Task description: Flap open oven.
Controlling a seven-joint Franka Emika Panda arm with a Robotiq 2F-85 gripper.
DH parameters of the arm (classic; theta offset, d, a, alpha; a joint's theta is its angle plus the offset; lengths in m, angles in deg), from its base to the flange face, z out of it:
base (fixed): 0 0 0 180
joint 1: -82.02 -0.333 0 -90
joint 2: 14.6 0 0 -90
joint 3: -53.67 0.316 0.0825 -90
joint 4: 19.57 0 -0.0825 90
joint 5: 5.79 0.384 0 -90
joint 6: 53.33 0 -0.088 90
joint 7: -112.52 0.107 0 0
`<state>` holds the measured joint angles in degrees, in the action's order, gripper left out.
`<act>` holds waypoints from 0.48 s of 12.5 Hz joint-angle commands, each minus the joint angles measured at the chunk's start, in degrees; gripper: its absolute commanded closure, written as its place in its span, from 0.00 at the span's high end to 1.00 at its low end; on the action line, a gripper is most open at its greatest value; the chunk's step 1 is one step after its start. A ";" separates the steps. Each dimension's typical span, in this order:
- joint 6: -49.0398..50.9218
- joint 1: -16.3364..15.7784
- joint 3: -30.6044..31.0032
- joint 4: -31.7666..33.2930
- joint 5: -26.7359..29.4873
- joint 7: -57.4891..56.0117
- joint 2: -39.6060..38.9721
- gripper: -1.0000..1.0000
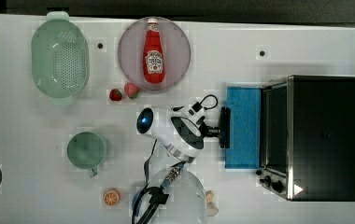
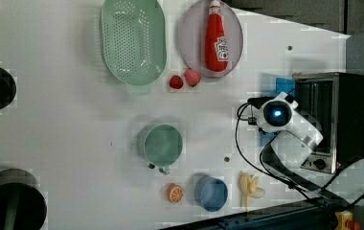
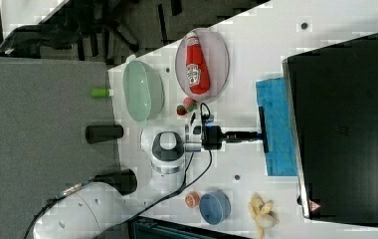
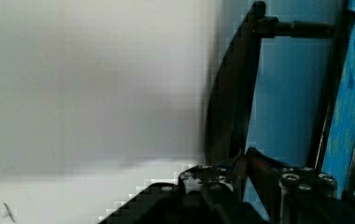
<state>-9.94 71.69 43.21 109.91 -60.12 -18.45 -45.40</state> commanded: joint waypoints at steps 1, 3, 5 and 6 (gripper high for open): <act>-3.76 0.38 -0.43 -1.73 8.72 3.61 9.02 0.17; -2.42 0.96 -1.09 -1.69 20.22 3.61 16.28 0.17; 1.70 1.44 -2.44 -1.86 30.65 3.23 23.89 0.17; 4.31 1.47 -2.98 -1.98 34.11 2.84 27.58 0.17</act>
<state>-6.80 72.23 42.05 109.80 -26.78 -17.80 -22.03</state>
